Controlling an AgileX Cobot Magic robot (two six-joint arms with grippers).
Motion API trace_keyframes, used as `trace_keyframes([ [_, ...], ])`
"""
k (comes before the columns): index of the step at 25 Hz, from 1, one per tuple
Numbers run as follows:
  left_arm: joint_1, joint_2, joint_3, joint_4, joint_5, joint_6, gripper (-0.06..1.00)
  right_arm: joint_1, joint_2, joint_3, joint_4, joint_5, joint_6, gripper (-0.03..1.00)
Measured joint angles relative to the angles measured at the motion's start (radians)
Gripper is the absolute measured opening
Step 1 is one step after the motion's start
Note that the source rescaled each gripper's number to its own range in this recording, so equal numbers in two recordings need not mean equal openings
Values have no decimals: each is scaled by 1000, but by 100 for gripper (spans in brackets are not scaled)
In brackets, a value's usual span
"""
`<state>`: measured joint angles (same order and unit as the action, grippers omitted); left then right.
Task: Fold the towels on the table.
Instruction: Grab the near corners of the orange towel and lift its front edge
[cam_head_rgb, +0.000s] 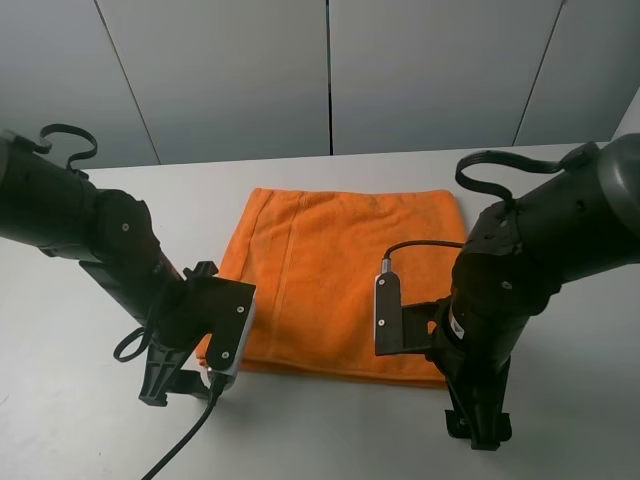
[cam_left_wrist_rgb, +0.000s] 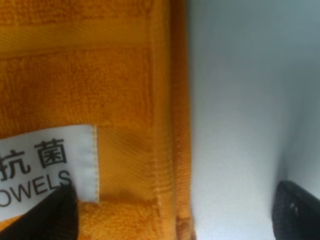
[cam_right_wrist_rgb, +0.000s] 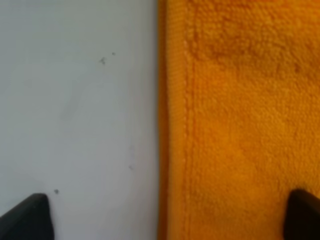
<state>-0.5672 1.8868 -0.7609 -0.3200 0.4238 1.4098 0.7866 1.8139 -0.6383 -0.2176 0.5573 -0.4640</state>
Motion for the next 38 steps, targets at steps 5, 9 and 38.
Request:
trace_keyframes([
  [5, 0, 0, -1, -7, -2, 0, 100, 0, 0, 0, 0, -2, 0, 100],
  [9, 0, 0, -1, -9, -2, 0, 100, 0, 0, 0, 0, -6, 0, 100],
  [38, 0, 31, -12, -39, -91, -75, 1, 2, 4, 0, -9, -107, 26, 1],
])
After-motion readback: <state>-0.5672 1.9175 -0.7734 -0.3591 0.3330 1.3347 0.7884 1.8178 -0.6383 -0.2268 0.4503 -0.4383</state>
